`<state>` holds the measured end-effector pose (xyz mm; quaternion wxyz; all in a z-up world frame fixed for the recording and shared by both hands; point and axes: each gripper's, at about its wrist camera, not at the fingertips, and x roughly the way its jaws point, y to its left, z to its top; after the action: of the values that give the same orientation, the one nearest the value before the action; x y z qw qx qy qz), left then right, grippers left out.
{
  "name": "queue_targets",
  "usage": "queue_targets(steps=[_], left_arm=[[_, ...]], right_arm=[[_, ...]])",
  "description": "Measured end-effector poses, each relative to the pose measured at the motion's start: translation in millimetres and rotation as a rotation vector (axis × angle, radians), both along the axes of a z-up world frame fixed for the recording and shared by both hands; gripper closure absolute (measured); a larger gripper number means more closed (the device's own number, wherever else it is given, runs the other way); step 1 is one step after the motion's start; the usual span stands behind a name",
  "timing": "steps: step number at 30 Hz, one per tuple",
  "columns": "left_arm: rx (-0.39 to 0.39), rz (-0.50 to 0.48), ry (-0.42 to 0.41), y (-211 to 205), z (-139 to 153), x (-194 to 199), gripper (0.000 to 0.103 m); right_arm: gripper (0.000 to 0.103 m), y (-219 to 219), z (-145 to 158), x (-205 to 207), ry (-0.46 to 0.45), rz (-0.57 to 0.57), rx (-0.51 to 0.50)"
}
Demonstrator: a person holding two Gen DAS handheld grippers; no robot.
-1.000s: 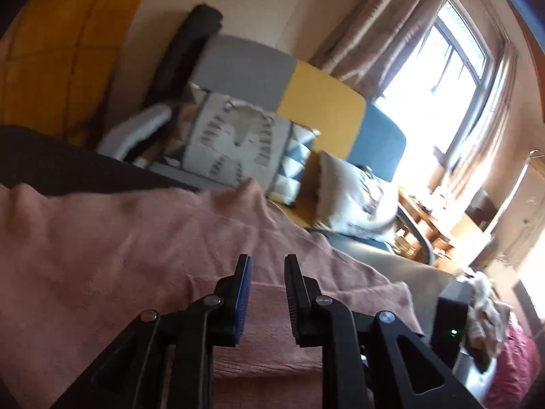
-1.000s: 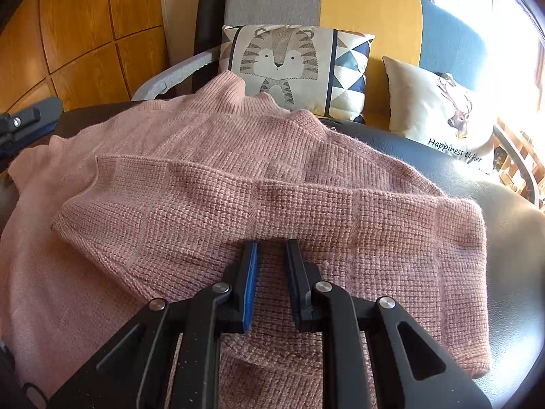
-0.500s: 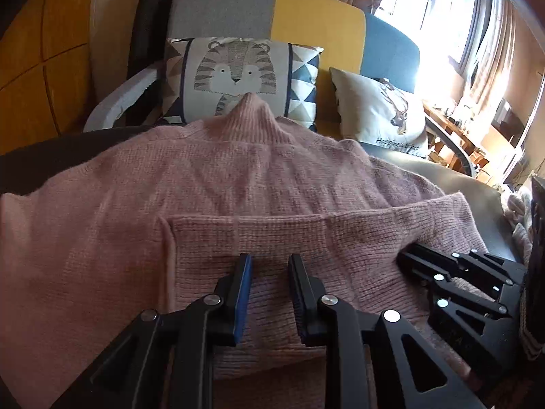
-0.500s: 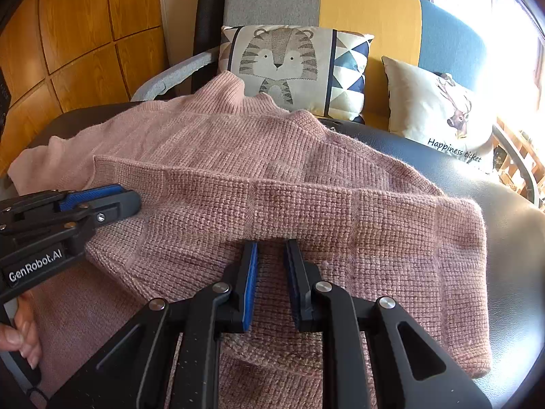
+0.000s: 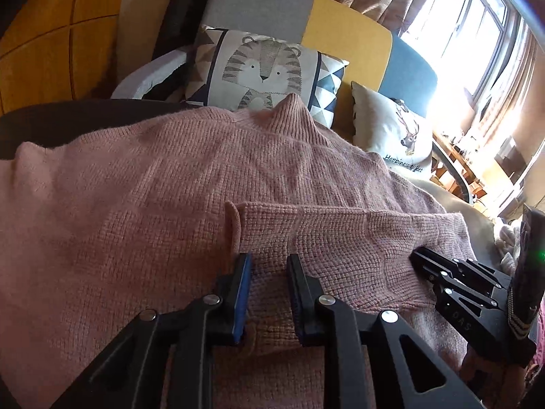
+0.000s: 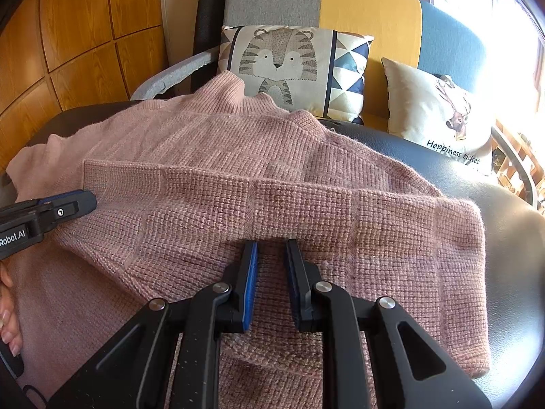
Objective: Fold clothes
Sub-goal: 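Open the left gripper and release the sleeve onto the sweater body, then move the open left gripper to the other pink sleeve on the bench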
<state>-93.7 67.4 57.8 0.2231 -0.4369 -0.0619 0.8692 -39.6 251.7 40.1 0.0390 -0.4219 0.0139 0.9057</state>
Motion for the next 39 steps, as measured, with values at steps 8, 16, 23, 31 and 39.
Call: queue_targets(steps=[8,16,23,31,39], left_arm=[[0.085,0.001,-0.019,-7.7,-6.5,-4.0,0.082],[0.116,0.001,-0.055,-13.0,-4.6,-8.6,0.082],[0.206,0.096,-0.031,-80.1,25.8,-17.4,0.082],[0.320,0.571,-0.012,-287.2,35.9,-54.7,0.081],[0.338,0.855,-0.035,-408.0,15.9,-50.2,0.079]], right_arm=[[0.083,-6.7,22.2,-1.7,0.008,0.013,-0.089],[0.071,-72.1,17.3,-29.9,-0.035,0.099,-0.067],[0.070,-79.4,2.5,-23.8,0.042,0.083,-0.034],[0.070,-82.3,1.4,-20.0,0.059,0.087,-0.005],[0.070,-85.4,0.7,-19.4,0.054,0.089,0.022]])
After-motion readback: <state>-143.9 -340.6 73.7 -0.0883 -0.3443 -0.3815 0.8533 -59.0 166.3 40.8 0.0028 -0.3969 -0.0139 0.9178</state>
